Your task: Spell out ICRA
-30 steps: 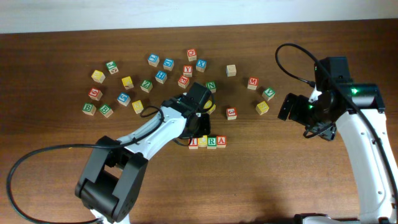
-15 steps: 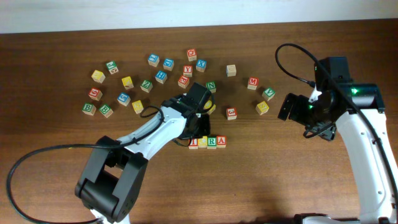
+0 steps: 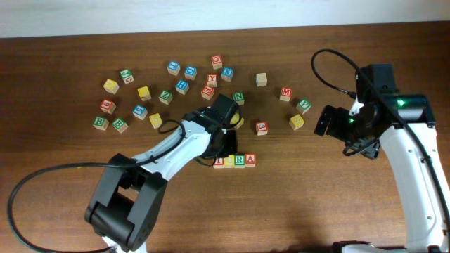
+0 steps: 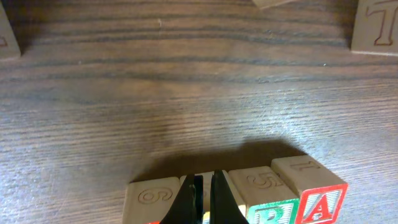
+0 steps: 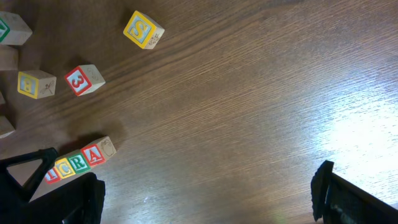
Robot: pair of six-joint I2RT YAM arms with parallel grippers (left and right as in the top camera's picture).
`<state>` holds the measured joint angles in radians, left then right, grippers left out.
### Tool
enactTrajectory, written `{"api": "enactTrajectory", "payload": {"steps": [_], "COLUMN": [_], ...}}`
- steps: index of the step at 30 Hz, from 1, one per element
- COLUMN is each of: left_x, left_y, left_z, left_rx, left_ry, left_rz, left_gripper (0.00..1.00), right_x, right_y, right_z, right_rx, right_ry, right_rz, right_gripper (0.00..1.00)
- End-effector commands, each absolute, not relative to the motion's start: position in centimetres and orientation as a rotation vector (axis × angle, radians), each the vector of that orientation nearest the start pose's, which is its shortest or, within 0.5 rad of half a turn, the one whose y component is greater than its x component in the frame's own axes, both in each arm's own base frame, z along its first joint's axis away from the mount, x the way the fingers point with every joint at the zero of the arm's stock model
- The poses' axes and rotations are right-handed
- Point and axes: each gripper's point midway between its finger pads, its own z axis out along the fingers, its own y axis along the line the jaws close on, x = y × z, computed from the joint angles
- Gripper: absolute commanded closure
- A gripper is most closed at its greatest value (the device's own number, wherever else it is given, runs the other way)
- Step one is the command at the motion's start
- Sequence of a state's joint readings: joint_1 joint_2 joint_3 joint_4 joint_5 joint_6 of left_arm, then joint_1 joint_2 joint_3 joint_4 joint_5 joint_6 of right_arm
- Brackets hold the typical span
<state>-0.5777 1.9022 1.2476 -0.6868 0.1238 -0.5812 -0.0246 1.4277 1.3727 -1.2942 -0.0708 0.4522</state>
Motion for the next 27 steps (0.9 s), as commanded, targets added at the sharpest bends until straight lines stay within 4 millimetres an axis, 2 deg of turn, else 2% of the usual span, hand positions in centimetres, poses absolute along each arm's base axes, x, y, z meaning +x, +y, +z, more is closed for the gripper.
{"api": "enactTrajectory", "payload": {"steps": [1,3,6,8,10,12,13,16,19,20,22,24,27], "left_x": [33.1,34.4,37.1,38.3,38.4,37.2,35.6,32.2,29.2,28.4,27.8,27.4,28.0], "left_y": [-23.9,-23.6,-22.7,-20.9,-18.6,-15.1,-12.9,-11.4,-11.9,-13.0,-14.6,-15.5,-16.6], "left_z": [2.7,3.5,6.0,8.3,9.7,9.3,8.6,6.7,3.6,2.2,0.7,0.0,-0.1], "left_rx": [-0.001,-0.029,-0.093,-0.150,-0.171,-0.227,-0.278,-0.307,-0.292,-0.273,-0.235,-0.228,-0.194], "left_ry": [2.951,2.917,2.862,2.860,2.891,2.971,3.042,3.167,3.247,3.259,3.254,3.245,3.210], "left_rz": [-0.392,-0.394,-0.407,-0.388,-0.345,-0.221,-0.123,-0.037,-0.029,-0.103,-0.211,-0.242,-0.270], "left_gripper": [1.00,1.00,1.00,1.00,1.00,1.00,1.00,1.00,1.00,1.00,1.00,1.00,1.00], "right_x": [28.6,28.6,28.6,28.6,28.6,28.6,28.6,28.6,28.6,28.6,28.6,28.6,28.6], "right_y": [0.3,0.3,0.3,0.3,0.3,0.3,0.3,0.3,0.3,0.3,0.3,0.3,0.3], "right_z": [18.9,18.9,18.9,18.9,18.9,18.9,18.9,18.9,18.9,18.9,18.9,18.9,18.9], "right_rx": [0.677,0.677,0.677,0.677,0.677,0.677,0.677,0.677,0.677,0.677,0.677,0.677,0.677], "right_ry": [2.829,2.829,2.829,2.829,2.829,2.829,2.829,2.829,2.829,2.829,2.829,2.829,2.829], "right_rz": [0.165,0.165,0.165,0.165,0.165,0.165,0.165,0.165,0.165,0.165,0.165,0.165,0.165], "right_gripper": [0.02,0.02,0.02,0.02,0.02,0.02,0.02,0.02,0.02,0.02,0.02,0.02,0.02]}}
